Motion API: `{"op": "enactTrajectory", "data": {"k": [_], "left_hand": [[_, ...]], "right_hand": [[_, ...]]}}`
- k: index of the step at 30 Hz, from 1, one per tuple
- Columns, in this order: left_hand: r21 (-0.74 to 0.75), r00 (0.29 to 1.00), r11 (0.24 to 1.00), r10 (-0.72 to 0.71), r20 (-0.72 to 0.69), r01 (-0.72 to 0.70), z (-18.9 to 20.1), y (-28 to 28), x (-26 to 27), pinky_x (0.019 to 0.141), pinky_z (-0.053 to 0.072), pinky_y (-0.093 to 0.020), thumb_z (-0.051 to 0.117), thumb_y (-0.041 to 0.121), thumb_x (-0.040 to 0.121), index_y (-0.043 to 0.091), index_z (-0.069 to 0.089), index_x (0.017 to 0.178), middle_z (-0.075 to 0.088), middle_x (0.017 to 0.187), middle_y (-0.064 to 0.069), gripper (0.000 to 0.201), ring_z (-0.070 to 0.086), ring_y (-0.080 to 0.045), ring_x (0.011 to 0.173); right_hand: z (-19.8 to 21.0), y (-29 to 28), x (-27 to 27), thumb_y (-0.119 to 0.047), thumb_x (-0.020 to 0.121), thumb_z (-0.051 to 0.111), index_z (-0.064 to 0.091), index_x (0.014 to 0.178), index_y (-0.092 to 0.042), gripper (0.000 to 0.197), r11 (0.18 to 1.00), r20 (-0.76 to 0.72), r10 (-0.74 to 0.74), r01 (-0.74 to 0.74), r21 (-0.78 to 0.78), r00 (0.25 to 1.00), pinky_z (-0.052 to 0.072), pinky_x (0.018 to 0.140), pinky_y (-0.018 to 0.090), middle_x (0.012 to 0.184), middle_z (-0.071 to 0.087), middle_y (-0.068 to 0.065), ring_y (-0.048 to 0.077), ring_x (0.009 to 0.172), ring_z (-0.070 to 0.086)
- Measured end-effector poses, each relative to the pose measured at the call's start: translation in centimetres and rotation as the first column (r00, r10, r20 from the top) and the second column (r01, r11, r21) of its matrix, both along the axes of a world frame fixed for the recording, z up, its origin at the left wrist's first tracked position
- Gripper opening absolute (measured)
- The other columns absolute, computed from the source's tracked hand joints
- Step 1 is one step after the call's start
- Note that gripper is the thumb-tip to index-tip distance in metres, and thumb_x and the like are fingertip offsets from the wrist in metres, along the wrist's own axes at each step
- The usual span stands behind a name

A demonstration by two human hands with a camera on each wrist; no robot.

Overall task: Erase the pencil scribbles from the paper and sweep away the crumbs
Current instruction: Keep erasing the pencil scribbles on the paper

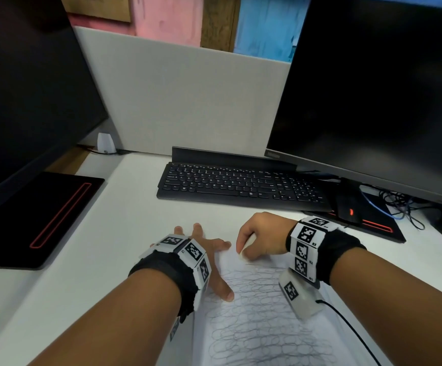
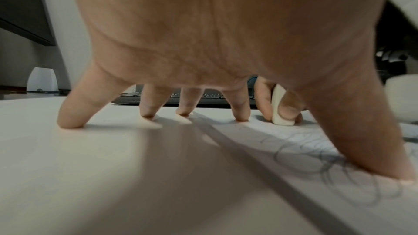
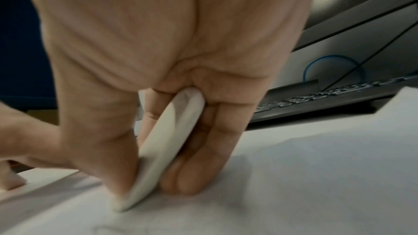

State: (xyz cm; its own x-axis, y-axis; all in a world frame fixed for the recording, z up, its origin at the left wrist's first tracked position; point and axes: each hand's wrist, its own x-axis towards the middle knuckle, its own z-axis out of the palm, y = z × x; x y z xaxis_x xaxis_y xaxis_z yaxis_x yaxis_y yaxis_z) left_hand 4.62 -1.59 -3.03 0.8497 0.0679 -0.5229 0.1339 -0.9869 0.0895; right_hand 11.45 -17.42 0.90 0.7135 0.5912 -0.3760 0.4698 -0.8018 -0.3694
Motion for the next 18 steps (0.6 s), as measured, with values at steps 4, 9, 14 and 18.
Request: {"op": "enactTrajectory", "data": {"k": [4, 9, 14, 18], "left_hand": [[-0.005, 1.000, 1.000, 0.000, -0.005, 0.000, 0.09, 0.03, -0.08, 0.111, 0.017, -0.069, 0.076, 0.074, 0.055, 0.066, 0.010, 0.141, -0.010, 0.162, 0.000, 0.109, -0.013, -0.046, 0.145], [-0.008, 1.000, 1.000, 0.003, 0.010, -0.003, 0.21, -0.21, -0.24, 0.113, 0.018, -0.066, 0.076, 0.072, 0.057, 0.065, 0.012, 0.142, -0.006, 0.162, 0.000, 0.107, -0.012, -0.045, 0.146], [-0.001, 1.000, 1.000, -0.006, 0.016, 0.006, 0.21, -0.15, -0.22, 0.113, 0.019, -0.066, 0.075, 0.073, 0.057, 0.066, 0.011, 0.142, -0.005, 0.162, 0.000, 0.107, -0.010, -0.046, 0.145], [-0.009, 1.000, 1.000, 0.007, -0.002, -0.007, 0.49, -0.16, -0.34, 0.113, 0.015, -0.067, 0.076, 0.072, 0.059, 0.064, 0.009, 0.143, -0.014, 0.162, -0.001, 0.108, -0.016, -0.045, 0.145]], "right_hand": [[-0.19, 0.10, -0.23, -0.023, 0.077, 0.073, 0.071, 0.079, -0.036, 0.014, 0.999, -0.022, 0.036, -0.037, -0.020, 0.999, 0.047, 0.067, 0.021, 0.082, 0.067, -0.016, 0.002, 0.077, 0.059], [-0.12, -0.23, 0.23, -0.022, 0.078, 0.072, 0.072, 0.081, -0.035, 0.014, 1.000, 0.015, -0.011, 0.011, 0.021, 1.000, 0.051, 0.074, 0.026, 0.090, 0.070, -0.012, 0.011, 0.086, 0.065], [-0.25, -0.30, 0.16, -0.022, 0.078, 0.073, 0.074, 0.084, -0.032, 0.012, 0.999, -0.004, 0.035, -0.035, -0.017, 0.999, 0.045, 0.065, 0.019, 0.076, 0.064, -0.018, -0.001, 0.072, 0.056], [-0.22, -0.60, 0.25, -0.022, 0.078, 0.072, 0.075, 0.088, -0.031, 0.013, 1.000, -0.006, 0.013, -0.013, -0.014, 1.000, 0.049, 0.071, 0.023, 0.083, 0.068, -0.016, 0.004, 0.078, 0.060]]}}
